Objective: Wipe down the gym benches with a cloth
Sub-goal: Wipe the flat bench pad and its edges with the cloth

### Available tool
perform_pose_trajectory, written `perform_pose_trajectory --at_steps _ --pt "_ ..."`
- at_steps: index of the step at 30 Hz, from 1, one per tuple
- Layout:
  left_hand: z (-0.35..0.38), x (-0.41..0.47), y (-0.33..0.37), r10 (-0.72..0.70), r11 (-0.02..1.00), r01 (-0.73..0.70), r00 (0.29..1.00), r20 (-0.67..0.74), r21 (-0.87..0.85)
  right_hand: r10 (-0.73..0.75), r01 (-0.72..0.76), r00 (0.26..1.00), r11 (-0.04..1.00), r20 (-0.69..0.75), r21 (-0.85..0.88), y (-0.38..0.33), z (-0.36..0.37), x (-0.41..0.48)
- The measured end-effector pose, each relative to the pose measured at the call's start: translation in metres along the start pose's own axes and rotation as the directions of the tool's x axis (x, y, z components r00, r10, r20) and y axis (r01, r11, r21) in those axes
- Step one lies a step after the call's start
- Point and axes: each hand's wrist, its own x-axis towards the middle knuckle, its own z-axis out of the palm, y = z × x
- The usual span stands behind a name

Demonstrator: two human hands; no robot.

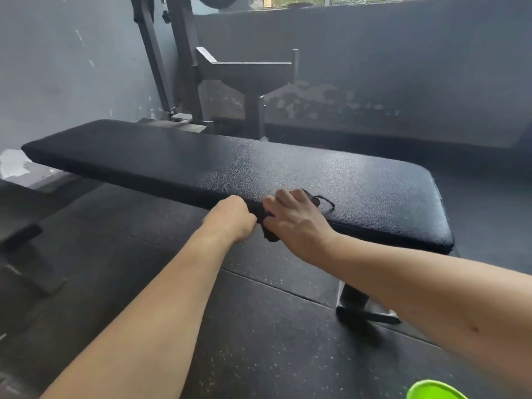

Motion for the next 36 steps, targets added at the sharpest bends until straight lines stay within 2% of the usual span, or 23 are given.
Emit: perform_pose_trajectory --at_steps 4,7,10,17,20,25,30,36 --pt "0.009 0.003 0.009 0.034 0.999 -0.034 0.999 -0.023 0.025 0.001 0.007 0.993 0.998 0.119 -0.065 0.022 -0.024 -0.049" --pt "0.013 0.007 0.008 0.031 0.998 -0.028 0.998 -0.047 0.056 0.045 -0.028 0.987 0.994 0.152 -0.107 0.033 -0.040 -0.083" --pt "0.017 0.008 0.005 0.038 0.999 -0.036 0.996 -0.078 0.027 0.063 -0.052 0.990 0.995 0.128 -0.082 0.036 -0.043 -0.089" --pt "0.020 0.008 0.003 0.040 0.999 -0.039 0.991 -0.124 0.010 0.047 -0.047 0.999 0.999 0.023 -0.004 0.001 -0.003 -0.007" --pt "0.024 0.005 0.003 0.043 0.999 -0.042 0.990 -0.138 0.010 0.040 -0.040 0.999 0.999 0.017 0.006 0.006 -0.007 -0.022" --pt "0.019 0.001 0.017 0.058 0.986 -0.033 0.987 -0.149 0.166 0.062 -0.056 0.991 0.997 0.117 -0.053 0.033 -0.040 -0.088" --pt "0.024 -0.007 0.037 0.104 0.972 -0.080 0.990 -0.099 0.222 0.111 -0.107 0.991 0.992 0.071 -0.060 0.050 -0.067 -0.144" --pt "0.023 -0.007 0.031 0.104 0.987 -0.093 0.991 -0.080 0.134 0.144 -0.144 0.989 0.989 0.035 0.013 0.023 -0.037 -0.072"
